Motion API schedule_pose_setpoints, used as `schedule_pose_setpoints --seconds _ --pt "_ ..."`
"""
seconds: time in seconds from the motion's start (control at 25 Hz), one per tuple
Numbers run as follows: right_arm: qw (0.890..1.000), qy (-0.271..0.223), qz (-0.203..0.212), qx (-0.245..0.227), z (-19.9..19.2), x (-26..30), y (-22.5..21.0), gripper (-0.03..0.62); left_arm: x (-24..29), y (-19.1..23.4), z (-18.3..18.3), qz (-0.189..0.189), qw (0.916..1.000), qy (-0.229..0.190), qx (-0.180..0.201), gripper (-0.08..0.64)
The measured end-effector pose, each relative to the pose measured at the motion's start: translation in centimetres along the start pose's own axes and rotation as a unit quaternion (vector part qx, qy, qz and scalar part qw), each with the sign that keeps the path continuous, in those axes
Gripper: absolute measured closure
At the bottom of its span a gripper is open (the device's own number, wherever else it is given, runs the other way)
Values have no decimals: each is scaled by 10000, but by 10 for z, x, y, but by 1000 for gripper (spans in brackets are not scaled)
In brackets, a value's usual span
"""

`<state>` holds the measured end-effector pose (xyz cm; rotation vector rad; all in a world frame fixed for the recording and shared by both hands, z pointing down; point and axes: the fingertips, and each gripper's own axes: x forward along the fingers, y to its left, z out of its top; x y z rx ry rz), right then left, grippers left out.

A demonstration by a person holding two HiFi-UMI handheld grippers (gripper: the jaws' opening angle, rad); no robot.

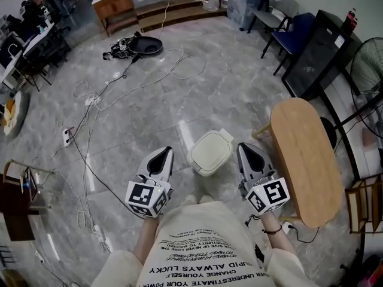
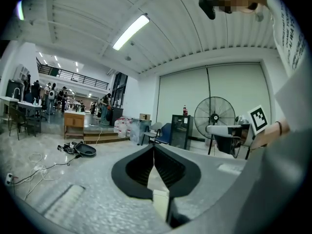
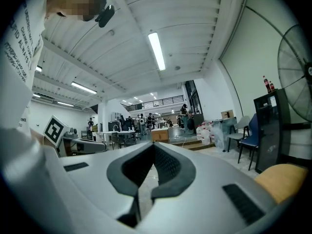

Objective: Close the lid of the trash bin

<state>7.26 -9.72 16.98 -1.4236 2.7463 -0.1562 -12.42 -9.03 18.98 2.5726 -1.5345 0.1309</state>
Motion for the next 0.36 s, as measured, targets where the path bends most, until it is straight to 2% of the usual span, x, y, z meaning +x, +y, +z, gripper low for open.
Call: schedule_pose_setpoints --seconds 0.36 --pt "10000 32 70 -27 -3 -1 3 588 -6 1 -2 81 10000 28 41 537"
